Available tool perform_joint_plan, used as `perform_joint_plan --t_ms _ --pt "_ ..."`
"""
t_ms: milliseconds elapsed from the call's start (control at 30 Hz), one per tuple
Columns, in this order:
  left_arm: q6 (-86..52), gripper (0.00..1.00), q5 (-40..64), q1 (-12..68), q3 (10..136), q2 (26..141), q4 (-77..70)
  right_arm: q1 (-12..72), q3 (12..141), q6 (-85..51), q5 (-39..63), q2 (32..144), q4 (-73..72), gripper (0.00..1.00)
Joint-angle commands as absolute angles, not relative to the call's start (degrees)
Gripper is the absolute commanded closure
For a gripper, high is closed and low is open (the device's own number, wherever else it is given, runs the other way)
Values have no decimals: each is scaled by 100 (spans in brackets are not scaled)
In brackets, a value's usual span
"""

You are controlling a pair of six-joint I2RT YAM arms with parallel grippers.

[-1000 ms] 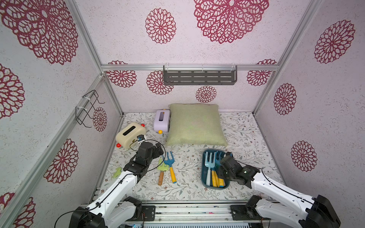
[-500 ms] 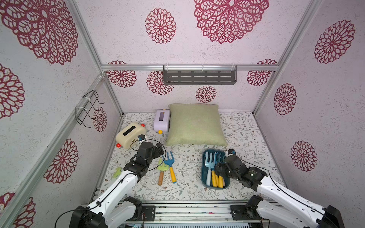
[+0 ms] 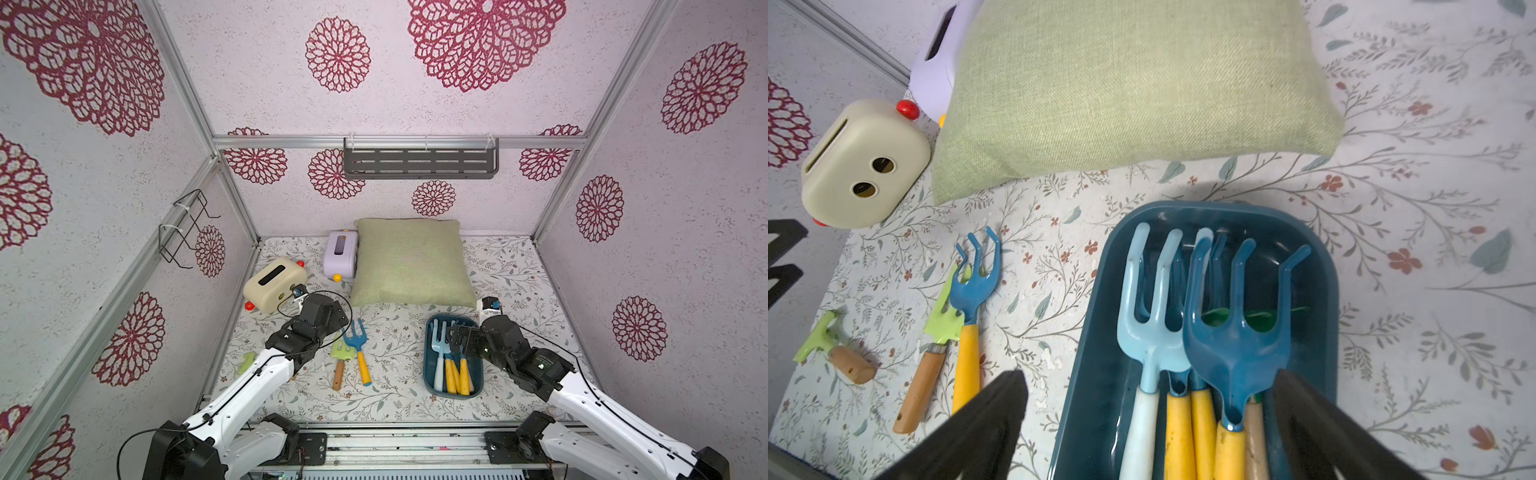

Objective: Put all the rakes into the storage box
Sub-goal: Place the rake in the storage box, then pick up the rake at the center of the board.

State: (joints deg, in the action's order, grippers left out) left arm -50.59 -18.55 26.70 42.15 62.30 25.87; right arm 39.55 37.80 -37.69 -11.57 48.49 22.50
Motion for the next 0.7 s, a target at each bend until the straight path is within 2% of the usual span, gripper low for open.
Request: perform_joint_plan --t_ms 0,133,200,333,533,667 --pt "-5691 3 -1705 2999 4332 6231 3353 3810 3815 -3215 -1619 4718 1882 1" --pt "-6181 1 -1456 3432 4457 6484 3694 3659 3710 -3031 -1954 4828 1695 1" --pt "-6330 5 -1467 3643 4587 6673 3890 3618 3614 -3059 -2116 4850 1625 1" --pt "-6565 19 -1503 4054 4825 7127 4001 3530 3374 -3141 -2124 4744 1474 1" --pt "-6601 30 -1482 4305 5337 8121 4149 3407 3151 -3165 -2089 4441 1485 1" --pt "-6521 34 -1510 4409 5735 8726 4358 3334 3138 -3189 -1971 4376 1479 1"
